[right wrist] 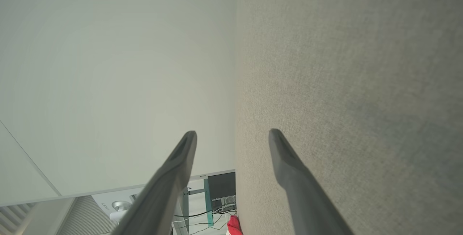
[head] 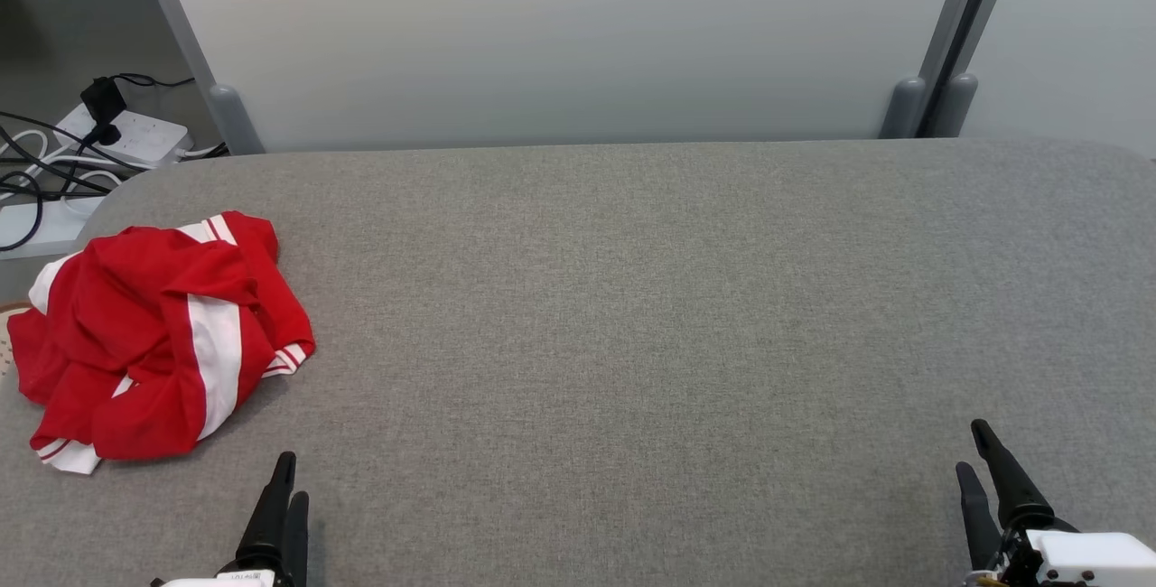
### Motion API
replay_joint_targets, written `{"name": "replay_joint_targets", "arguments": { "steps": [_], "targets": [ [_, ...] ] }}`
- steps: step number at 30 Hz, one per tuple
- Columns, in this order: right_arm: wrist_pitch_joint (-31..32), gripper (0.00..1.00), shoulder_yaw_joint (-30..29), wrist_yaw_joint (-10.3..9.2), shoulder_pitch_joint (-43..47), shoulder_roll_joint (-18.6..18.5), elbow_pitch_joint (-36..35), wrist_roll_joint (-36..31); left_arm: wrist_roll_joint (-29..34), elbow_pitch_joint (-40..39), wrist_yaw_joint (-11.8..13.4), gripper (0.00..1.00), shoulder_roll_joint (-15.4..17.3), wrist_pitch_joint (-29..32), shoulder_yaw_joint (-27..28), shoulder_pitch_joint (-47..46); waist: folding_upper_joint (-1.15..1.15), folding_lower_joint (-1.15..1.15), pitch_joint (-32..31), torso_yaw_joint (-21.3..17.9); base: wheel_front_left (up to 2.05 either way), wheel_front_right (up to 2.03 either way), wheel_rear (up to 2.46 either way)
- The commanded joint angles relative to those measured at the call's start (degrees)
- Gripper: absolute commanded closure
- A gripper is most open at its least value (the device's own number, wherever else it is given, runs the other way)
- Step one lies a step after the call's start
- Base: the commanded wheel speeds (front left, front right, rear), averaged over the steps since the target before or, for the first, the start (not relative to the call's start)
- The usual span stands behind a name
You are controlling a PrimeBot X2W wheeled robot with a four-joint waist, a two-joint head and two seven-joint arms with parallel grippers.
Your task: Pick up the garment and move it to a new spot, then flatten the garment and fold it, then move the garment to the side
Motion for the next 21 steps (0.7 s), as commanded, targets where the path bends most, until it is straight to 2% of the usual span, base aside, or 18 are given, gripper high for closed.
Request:
{"name": "replay_joint_targets", "arguments": {
  "steps": [1, 7, 21],
  "targets": [
    [-0.5, 0.00, 0.5, 0.15, -2.8, -1.0, -1.6, -0.5, 0.5, -1.5, 0.0, 0.00, 0.8, -0.7, 0.0, -3.1, 0.00, 0.12, -0.1, 0.0, 0.00, 0.00, 0.00],
    [-1.7, 0.00, 2.0, 0.16, -4.0, -1.8, -1.1, -2.0, 2.0, -1.2, -0.1, 0.00, 1.4, -1.8, -0.8, -4.1, 0.00, 0.00, -0.1, -0.1, 0.00, 0.00, 0.00],
    [-4.1, 0.00, 4.0, 0.20, -7.4, -3.1, 0.4, -9.0, 10.4, -0.8, -0.1, 0.00, 2.1, -4.0, -0.6, -6.6, 0.00, 0.00, 0.1, -0.2, 0.00, 0.00, 0.00]
  ]
}}
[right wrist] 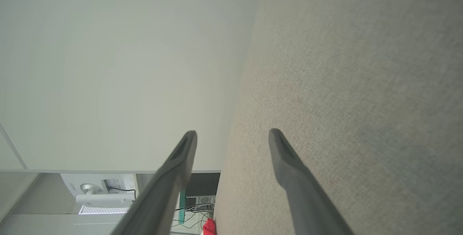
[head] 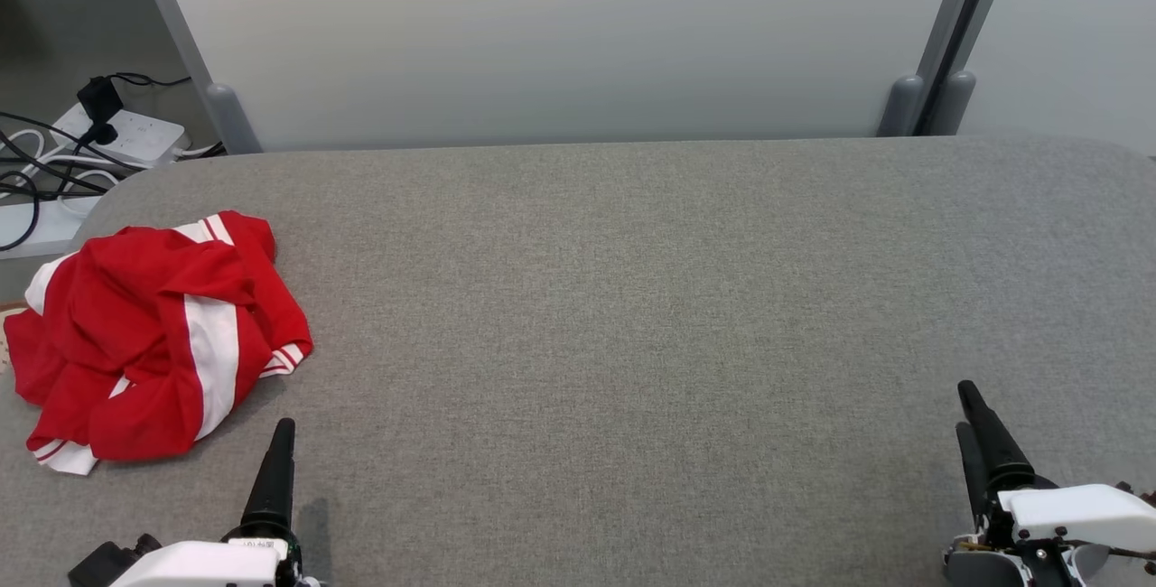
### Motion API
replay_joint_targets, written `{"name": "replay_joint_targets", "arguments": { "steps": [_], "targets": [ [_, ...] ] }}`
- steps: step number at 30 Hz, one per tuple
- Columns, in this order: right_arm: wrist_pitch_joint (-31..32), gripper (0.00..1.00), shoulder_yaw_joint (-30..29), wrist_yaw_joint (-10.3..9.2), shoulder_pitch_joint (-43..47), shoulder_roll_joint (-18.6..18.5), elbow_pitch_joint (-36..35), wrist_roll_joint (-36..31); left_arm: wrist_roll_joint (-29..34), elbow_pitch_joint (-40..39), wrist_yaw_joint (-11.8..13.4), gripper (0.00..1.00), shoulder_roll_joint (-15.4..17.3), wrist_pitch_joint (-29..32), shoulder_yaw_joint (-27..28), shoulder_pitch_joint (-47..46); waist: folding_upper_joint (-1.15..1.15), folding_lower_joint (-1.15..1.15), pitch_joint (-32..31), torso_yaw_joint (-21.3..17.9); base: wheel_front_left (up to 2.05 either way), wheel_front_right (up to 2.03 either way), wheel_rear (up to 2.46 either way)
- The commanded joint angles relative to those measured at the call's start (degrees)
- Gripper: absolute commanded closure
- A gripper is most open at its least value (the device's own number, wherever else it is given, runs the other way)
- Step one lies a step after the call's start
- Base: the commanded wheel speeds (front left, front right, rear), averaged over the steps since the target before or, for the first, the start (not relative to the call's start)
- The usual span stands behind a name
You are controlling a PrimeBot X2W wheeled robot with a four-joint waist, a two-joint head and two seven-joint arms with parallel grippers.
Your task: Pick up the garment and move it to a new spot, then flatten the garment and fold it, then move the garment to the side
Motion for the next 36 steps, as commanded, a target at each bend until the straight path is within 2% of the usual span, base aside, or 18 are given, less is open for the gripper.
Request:
{"name": "replay_joint_targets", "arguments": {
  "steps": [1, 21, 36],
  "targets": [
    [-0.7, 0.00, 0.5, 0.19, -3.6, -1.3, -0.8, -1.7, 1.9, -1.2, -0.1, 0.00, 1.1, -0.6, 0.5, -3.6, 0.00, -0.01, 0.0, 0.0, 0.00, 0.00, 0.00],
    [-4.3, 0.00, 1.4, 0.24, -8.3, -1.9, 0.3, -18.8, 22.1, -1.4, -0.2, 0.00, 1.6, -4.1, 1.0, -7.3, 0.00, -0.01, 0.4, -0.2, 0.00, 0.00, 0.00],
    [-6.8, 0.00, 2.1, 0.28, -11.6, -2.0, 1.5, -30.2, 34.8, -0.8, -0.2, 0.00, 1.5, -6.6, 2.0, -10.0, 0.00, -0.01, 0.7, -0.4, 0.00, 0.00, 0.00]
  ]
}}
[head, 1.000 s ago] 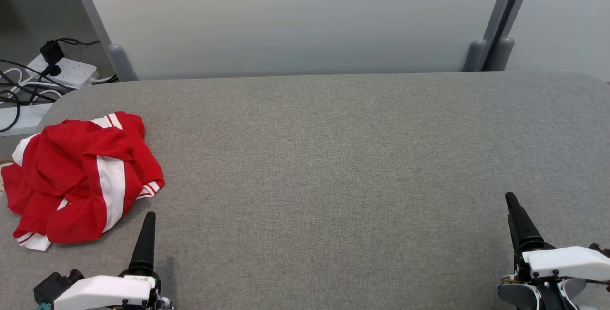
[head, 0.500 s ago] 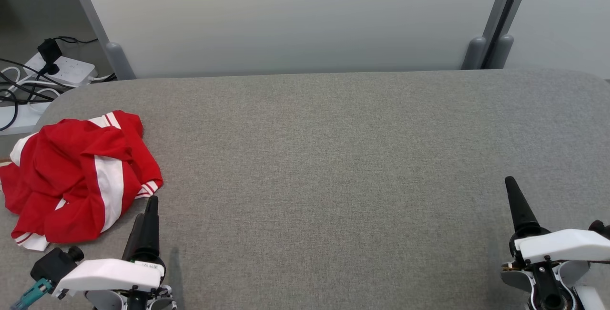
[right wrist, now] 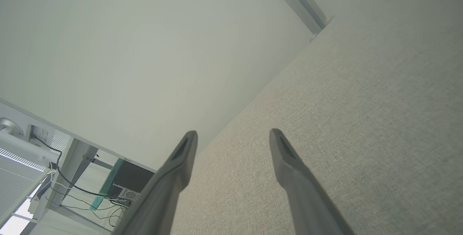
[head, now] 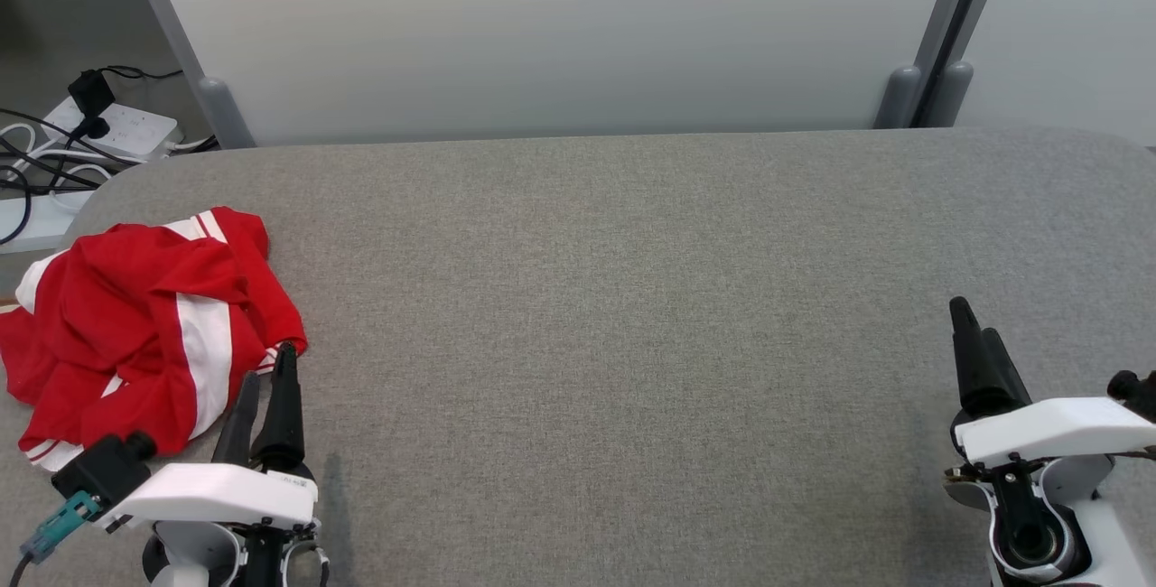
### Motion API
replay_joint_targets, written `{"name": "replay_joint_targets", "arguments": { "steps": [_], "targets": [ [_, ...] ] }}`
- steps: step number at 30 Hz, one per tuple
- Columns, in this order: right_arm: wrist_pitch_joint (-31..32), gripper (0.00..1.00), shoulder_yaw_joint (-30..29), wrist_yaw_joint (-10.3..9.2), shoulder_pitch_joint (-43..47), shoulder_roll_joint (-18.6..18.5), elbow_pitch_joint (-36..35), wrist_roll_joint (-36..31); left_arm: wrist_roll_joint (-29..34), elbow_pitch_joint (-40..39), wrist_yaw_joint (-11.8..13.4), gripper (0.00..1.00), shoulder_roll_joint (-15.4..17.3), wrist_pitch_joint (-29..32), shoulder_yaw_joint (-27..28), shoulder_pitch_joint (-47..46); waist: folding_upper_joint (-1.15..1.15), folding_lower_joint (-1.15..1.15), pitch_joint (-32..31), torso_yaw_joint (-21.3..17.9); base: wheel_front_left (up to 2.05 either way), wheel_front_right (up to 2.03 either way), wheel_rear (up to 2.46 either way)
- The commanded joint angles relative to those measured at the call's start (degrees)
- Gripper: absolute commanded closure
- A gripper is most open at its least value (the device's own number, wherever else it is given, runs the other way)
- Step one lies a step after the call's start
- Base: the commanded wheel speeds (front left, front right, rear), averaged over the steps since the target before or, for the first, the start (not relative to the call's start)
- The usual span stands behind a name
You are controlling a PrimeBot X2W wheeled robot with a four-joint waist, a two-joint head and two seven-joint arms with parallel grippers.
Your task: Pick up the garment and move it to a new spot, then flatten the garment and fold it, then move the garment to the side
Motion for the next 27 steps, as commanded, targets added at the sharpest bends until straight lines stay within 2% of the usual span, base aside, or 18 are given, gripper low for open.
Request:
{"name": "replay_joint_targets", "arguments": {
  "steps": [1, 27],
  "targets": [
    [-0.8, 0.00, 0.7, 0.28, -3.1, -0.8, -1.4, -1.5, 1.6, -1.1, -0.2, 0.00, 0.8, -0.6, 1.0, -3.5, 0.00, -0.01, 0.0, 0.0, 0.00, 0.00, 0.00],
    [-5.3, 0.00, 4.6, 0.35, -9.6, -2.3, 5.9, -17.8, 21.2, 6.4, 0.6, 0.00, 0.9, -5.1, 2.1, -8.2, 0.00, -0.01, -0.1, -0.6, 0.00, 0.00, 0.00]
  ]
}}
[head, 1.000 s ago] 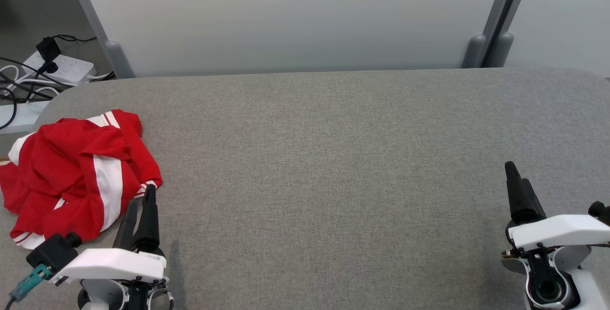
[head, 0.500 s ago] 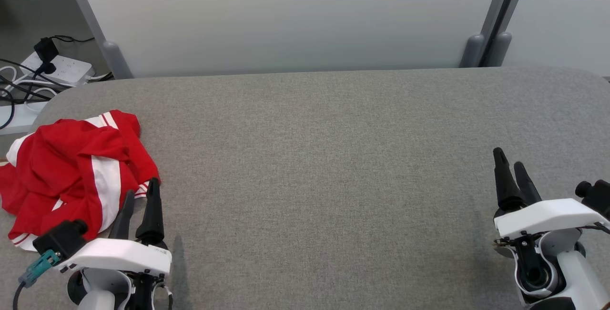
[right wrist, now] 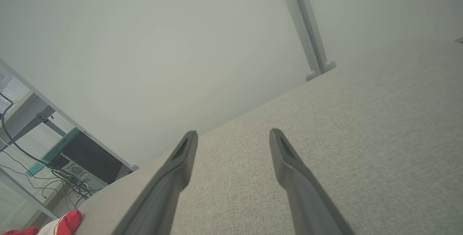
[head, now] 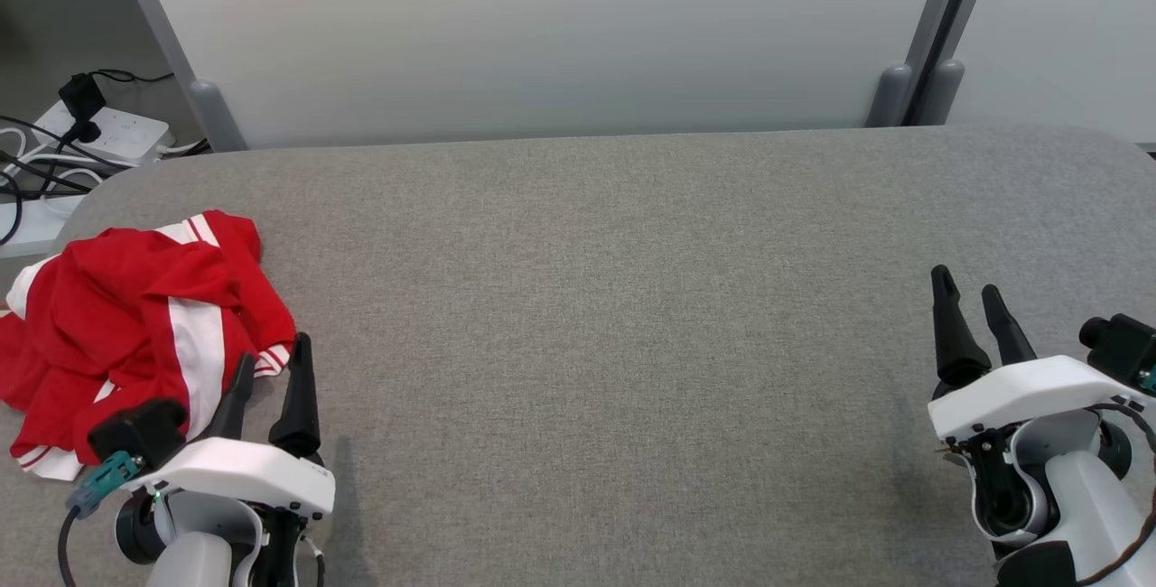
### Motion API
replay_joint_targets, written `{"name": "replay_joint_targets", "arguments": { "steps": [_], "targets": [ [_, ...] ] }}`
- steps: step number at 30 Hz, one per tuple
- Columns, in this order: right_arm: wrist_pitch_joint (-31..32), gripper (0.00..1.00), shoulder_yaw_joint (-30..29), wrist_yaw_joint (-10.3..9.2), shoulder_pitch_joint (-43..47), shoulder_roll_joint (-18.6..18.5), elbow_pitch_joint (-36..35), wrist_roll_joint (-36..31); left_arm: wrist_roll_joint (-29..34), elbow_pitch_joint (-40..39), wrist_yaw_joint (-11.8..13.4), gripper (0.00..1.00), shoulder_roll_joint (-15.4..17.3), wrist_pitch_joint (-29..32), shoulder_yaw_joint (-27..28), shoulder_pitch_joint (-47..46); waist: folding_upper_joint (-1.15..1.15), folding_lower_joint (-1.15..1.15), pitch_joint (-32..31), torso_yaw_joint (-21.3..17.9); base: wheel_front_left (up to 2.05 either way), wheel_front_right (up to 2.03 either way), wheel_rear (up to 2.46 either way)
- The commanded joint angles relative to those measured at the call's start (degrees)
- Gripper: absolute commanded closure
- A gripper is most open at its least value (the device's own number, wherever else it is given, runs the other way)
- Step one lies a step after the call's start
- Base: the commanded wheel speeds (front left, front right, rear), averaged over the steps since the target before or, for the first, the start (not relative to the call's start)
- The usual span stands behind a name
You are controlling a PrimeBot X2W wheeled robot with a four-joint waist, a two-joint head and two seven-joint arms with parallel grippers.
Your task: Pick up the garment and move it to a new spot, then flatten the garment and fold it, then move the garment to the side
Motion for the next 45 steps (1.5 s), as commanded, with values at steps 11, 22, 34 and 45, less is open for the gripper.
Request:
{"name": "replay_joint_targets", "arguments": {
  "steps": [11, 22, 34, 45],
  "targets": [
    [-3.0, 0.00, 1.3, 0.37, -5.6, -0.8, 1.5, -8.9, 9.6, 0.9, 1.3, 0.00, 1.0, -2.6, 2.3, -5.5, 0.00, -0.01, -0.1, -0.5, 0.00, 0.00, 0.00],
    [-4.6, 0.00, 0.5, 0.39, -7.5, -0.9, 2.3, -15.7, 16.5, 1.1, 2.2, 0.00, 0.9, -4.3, 3.3, -6.7, 0.00, -0.01, 0.0, -0.7, 0.00, 0.00, 0.00],
    [-6.8, 0.00, -0.1, 0.42, -9.8, -1.4, 5.3, -24.8, 24.9, 3.1, 3.6, 0.00, 0.8, -6.5, 5.5, -8.6, 0.00, -0.01, 0.0, -0.8, 0.00, 0.00, 0.00],
    [-7.2, 0.00, -1.0, 0.43, -10.3, -1.5, 5.7, -25.9, 25.9, 3.0, 3.9, 0.00, 0.5, -6.8, 6.4, -8.7, 0.00, -0.01, 0.2, -0.6, 0.00, 0.00, 0.00]
  ]
}}
